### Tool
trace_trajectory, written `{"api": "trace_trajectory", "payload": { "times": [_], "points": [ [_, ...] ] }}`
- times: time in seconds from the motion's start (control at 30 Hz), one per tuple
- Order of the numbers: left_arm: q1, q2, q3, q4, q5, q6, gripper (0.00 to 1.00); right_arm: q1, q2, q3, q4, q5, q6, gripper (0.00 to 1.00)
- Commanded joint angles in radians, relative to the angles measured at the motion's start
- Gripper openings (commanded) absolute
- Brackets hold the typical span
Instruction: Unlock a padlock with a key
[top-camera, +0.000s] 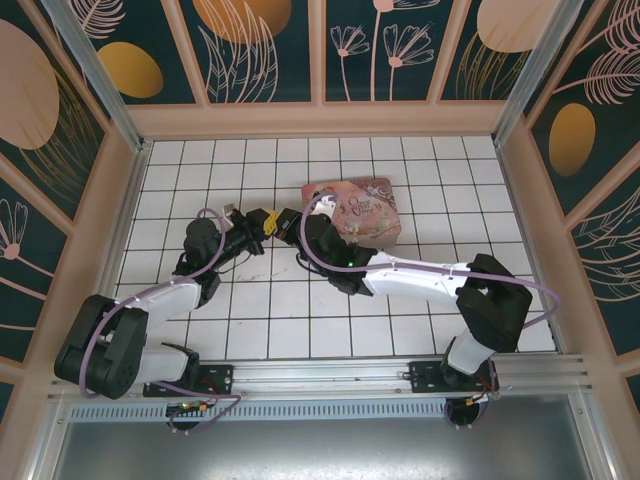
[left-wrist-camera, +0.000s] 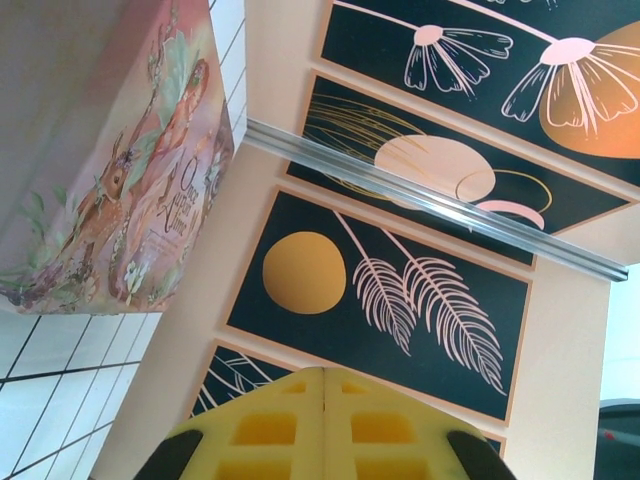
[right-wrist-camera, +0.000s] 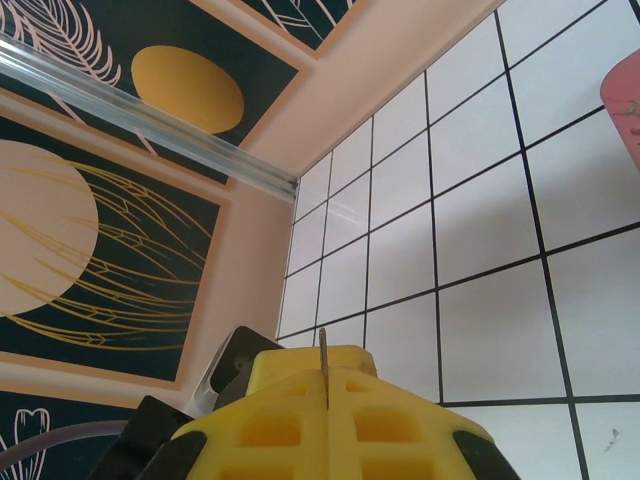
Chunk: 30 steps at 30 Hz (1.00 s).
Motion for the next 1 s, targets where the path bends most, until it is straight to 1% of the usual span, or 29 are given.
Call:
{"api": "trace_trajectory", "payload": {
  "times": [0.0,0.07,0.2,0.23,0.3,0.37,0.4,0.47,0.53,0.63,0.7,0.77,0.87,0.97],
  "points": [
    [-0.004,-0.019,-0.002,-0.004,-0.002,0.017,0.03,0.005,-0.007,0.041,0.023,0.017,-0.01,0.0],
    [-0.004,-0.019,-0.002,-0.006,-0.004,0.022,0.0,0.007,-0.009,0.036,0.022,0.018,-0.007,0.0],
    [-0.004,-0.021,0.014,-0.029,-0.019,0.087,0.0,0.016,-0.04,-0.02,0.026,0.046,0.022,0.0],
    [-0.004,-0.023,0.022,-0.041,-0.025,0.115,0.0,0.016,-0.053,-0.042,0.029,0.057,0.034,0.07],
    [-0.004,-0.032,0.043,-0.093,-0.045,0.2,0.0,0.02,-0.098,-0.105,0.035,0.08,0.064,0.23],
    [-0.004,-0.044,0.068,-0.155,-0.072,0.295,0.0,0.023,-0.152,-0.174,0.032,0.107,0.093,0.35],
    [-0.004,-0.049,0.078,-0.18,-0.087,0.347,0.0,0.024,-0.186,-0.213,0.03,0.119,0.104,0.39],
    [-0.004,-0.054,0.095,-0.206,-0.1,0.431,0.0,0.023,-0.246,-0.271,0.013,0.14,0.12,0.42],
    [-0.004,-0.053,0.121,-0.245,-0.105,0.518,0.0,0.019,-0.306,-0.323,-0.01,0.152,0.122,0.43],
    [-0.005,-0.047,0.163,-0.291,-0.102,0.661,0.0,-0.001,-0.385,-0.378,-0.039,0.135,0.104,0.45],
    [-0.004,-0.04,0.201,-0.329,-0.099,0.766,0.0,-0.036,-0.438,-0.426,-0.014,0.074,0.068,0.46],
    [-0.004,-0.034,0.228,-0.334,-0.091,0.843,0.0,-0.077,-0.479,-0.468,0.027,0.001,0.032,0.46],
    [-0.004,-0.024,0.247,-0.283,-0.049,0.933,0.0,-0.15,-0.535,-0.525,0.109,-0.138,-0.013,0.46],
    [-0.005,-0.015,0.248,-0.225,-0.01,0.986,0.0,-0.217,-0.568,-0.557,0.179,-0.258,-0.052,0.45]
  ]
}}
